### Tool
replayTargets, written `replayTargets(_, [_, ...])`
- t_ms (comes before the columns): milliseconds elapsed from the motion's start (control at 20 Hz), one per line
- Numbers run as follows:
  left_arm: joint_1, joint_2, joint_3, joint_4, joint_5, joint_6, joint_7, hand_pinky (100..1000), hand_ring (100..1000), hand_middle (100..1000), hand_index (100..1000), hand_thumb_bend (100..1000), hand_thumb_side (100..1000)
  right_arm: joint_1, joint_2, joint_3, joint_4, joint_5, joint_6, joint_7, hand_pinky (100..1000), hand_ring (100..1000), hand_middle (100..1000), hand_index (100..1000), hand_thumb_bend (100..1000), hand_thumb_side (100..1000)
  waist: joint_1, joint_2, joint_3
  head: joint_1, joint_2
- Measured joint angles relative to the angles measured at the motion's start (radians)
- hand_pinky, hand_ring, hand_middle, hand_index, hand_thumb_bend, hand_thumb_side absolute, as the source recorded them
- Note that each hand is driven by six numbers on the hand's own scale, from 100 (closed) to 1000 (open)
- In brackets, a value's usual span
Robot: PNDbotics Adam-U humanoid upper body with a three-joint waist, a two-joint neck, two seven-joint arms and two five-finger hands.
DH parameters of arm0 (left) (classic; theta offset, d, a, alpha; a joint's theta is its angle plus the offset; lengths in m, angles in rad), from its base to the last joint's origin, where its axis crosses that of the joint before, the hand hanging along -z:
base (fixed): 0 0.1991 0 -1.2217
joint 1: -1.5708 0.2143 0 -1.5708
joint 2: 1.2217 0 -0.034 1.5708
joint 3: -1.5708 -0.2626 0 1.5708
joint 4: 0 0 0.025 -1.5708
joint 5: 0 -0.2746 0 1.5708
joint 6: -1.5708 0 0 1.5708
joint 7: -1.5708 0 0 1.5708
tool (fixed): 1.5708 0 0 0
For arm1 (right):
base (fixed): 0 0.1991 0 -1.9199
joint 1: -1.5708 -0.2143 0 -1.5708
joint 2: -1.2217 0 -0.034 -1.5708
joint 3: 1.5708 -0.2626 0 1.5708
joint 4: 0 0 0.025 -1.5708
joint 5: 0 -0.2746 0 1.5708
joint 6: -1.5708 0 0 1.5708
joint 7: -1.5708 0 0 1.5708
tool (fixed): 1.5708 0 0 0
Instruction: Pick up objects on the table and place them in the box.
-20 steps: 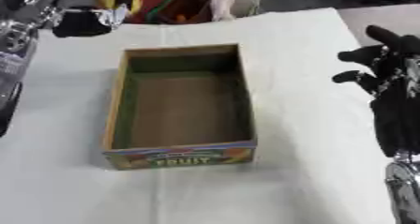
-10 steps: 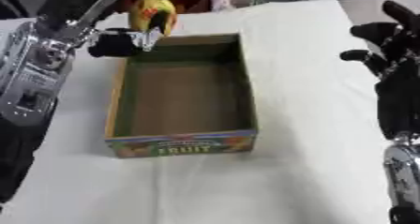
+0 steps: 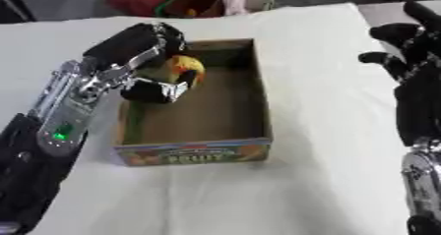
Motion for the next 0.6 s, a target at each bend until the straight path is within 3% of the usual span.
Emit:
replayTargets(200, [0.000,0.000,0.000,0.053,0.011,-0.001,-0.059,440,550,558,735,100,444,0.002,0.000,0.000,0.000,0.000,0.003,0.002,587,765,608,857,100,894,0.000,-0.001,0.000,0.004,0.000])
replayTargets(400, [0.000,-0.001,0.000,0.074,-0.007,-0.007,-0.116,508,648,693,855,124,627,0.008,0.001,0.000,0.000,0.000,0.007,-0.001,586,764,607,857,100,896,0.001,-0.002,0.000,0.006,0.003])
replayTargets(500, [0.000,-0.001,0.000,0.074,-0.026,-0.010,-0.139,547,710,751,911,340,779,0.008,0.002,0.000,0.000,0.000,0.007,-0.001,586,764,607,857,100,895,0.002,-0.003,0.000,0.008,0.008])
replayTargets(600, [-0.001,0.000,0.002,0.069,-0.050,-0.013,-0.148,573,741,779,940,446,857,0.008,0.004,0.000,0.000,0.000,0.007,-0.001,586,763,607,857,100,895,0.002,-0.006,0.000,0.010,0.008])
